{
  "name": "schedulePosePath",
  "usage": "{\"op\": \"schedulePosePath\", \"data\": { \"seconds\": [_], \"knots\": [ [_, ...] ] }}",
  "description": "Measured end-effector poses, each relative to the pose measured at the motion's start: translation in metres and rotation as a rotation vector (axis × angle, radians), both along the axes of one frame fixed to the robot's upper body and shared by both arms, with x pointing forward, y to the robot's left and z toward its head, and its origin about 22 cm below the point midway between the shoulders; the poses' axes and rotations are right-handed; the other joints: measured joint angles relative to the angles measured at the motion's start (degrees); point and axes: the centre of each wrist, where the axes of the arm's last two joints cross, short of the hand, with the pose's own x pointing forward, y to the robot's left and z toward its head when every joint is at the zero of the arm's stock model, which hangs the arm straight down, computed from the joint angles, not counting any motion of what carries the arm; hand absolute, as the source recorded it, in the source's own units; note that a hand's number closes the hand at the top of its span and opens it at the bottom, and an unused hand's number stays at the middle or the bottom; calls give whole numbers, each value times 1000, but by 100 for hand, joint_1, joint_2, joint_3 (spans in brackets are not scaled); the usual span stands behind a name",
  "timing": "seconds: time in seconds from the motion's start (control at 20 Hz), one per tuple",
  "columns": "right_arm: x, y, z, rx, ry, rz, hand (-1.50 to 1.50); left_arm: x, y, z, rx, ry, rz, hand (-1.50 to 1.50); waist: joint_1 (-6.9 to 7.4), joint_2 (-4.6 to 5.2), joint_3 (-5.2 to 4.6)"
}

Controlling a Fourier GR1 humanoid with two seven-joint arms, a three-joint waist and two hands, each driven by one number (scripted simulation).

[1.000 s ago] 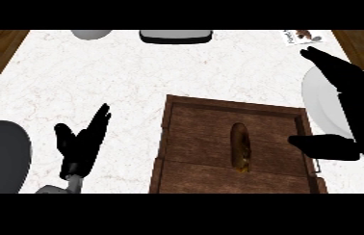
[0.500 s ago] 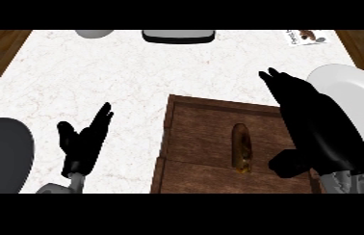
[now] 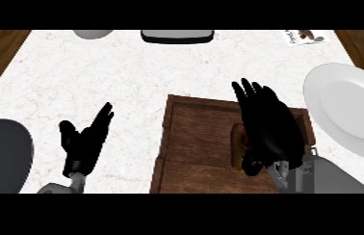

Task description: Pick the sweet potato from the tray and place it in the plate

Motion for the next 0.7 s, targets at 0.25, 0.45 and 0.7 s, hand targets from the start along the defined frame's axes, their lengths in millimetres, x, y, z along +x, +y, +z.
{"op": "schedulePosePath", "data": {
  "seconds": [0.25,0.45,0.7],
  "knots": [
    [-3,9,-20,7,71,-18,-150,-3,-1,0,-3,-9,14,0,-25,-3,4],
    [-3,17,-29,13,97,-24,-150,-2,-1,0,-6,-4,13,0,-31,-2,9],
    [-1,23,-46,-29,103,-45,-150,-5,3,-3,-3,-13,7,0,-30,-1,11]
  ]
}}
